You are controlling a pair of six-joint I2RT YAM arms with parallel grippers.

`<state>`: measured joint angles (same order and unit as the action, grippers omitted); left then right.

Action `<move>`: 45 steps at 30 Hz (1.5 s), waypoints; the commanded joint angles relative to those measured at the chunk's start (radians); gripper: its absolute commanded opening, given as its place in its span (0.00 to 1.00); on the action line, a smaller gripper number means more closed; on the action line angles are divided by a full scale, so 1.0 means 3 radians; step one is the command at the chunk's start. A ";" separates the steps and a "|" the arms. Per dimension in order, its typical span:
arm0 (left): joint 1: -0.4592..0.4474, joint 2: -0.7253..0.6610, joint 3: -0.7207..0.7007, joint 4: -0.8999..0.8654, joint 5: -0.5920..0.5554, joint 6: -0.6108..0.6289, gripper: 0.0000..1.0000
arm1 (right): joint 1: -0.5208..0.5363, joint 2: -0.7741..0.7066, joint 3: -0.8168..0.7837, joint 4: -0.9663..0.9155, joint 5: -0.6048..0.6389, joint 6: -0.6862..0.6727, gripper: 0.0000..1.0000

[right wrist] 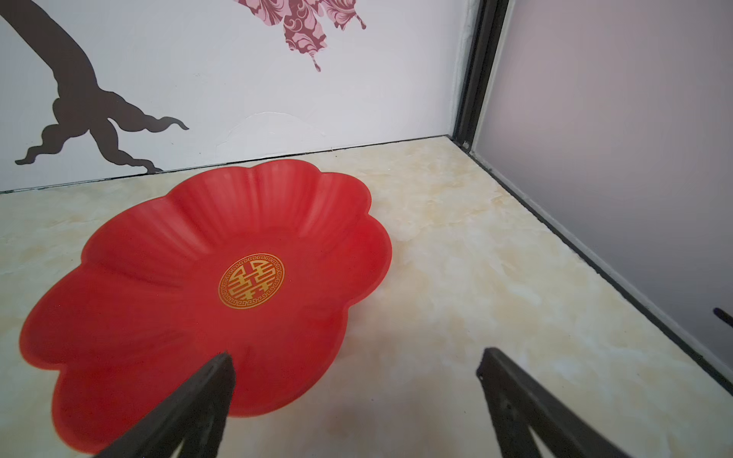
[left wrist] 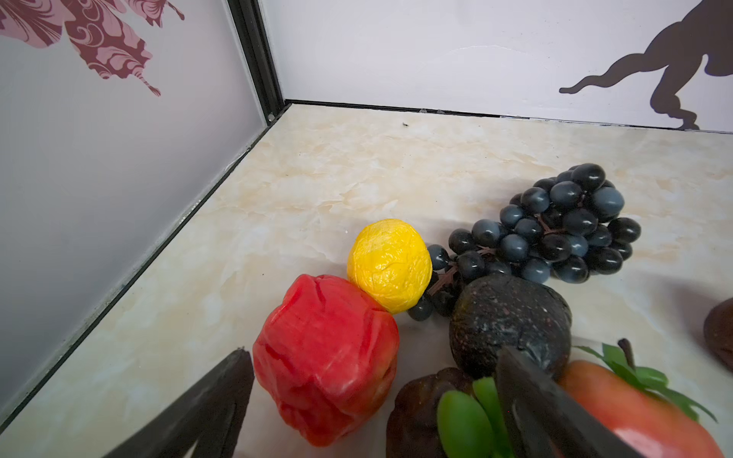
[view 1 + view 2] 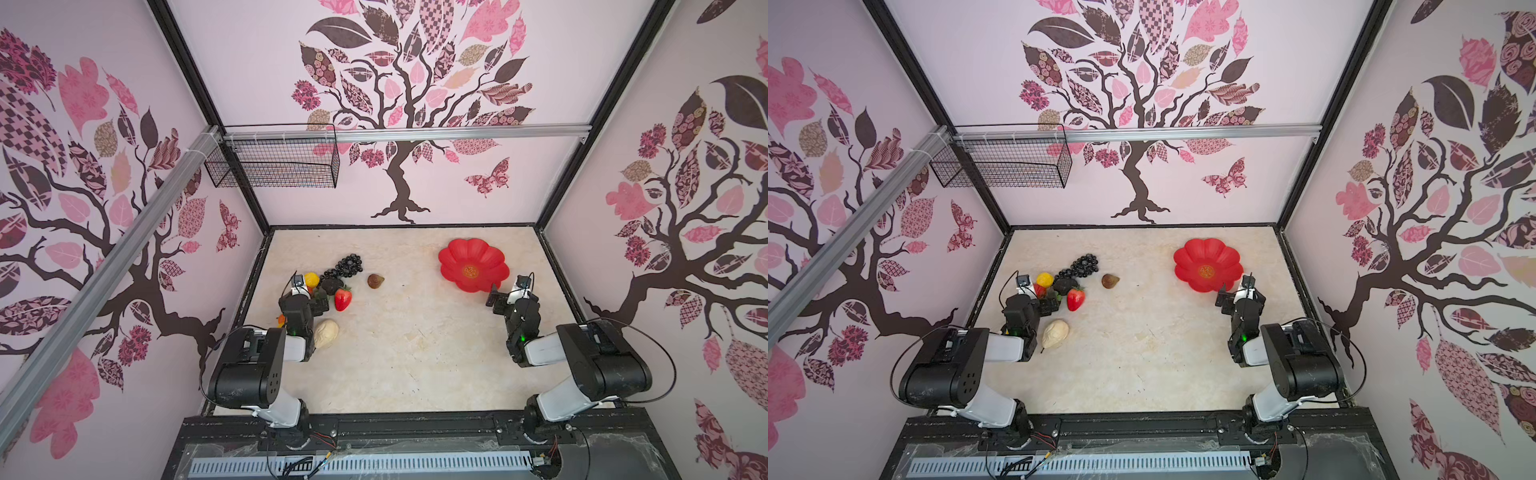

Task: Arrange fruit in a fruit bowl
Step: Move the fruit bowl to the center of the table.

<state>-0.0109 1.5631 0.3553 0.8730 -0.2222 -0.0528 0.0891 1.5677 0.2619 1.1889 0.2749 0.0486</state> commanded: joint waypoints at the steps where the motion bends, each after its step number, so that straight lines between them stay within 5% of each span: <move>1: 0.0021 -0.0020 0.0082 0.0003 0.0026 0.0009 0.98 | -0.0021 0.0005 0.0052 0.0005 0.0004 0.0012 1.00; 28: 0.0072 -0.0040 0.0059 0.0028 0.0219 0.0033 0.98 | -0.0021 -0.0017 -0.0012 0.0092 -0.0059 -0.0029 1.00; 33: 0.0006 -0.0408 -0.0192 0.0196 0.0295 0.0162 0.98 | -0.0004 -0.0219 -0.0318 0.0536 -0.0250 -0.0137 1.00; 40: -0.0600 -0.1624 -0.0160 -0.0805 -0.0527 0.0278 0.98 | 0.0204 -0.1346 -0.0135 -0.0798 -0.0184 -0.0060 1.00; 45: -0.0665 -0.2117 0.0182 -0.1652 -0.0638 -0.0531 0.98 | 0.0222 -0.1815 0.0310 -0.1826 -0.0543 0.0487 1.00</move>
<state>-0.2077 0.9676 0.3325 0.5816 -0.3489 -0.0715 0.1497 1.0756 0.2665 0.8970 0.1772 0.0856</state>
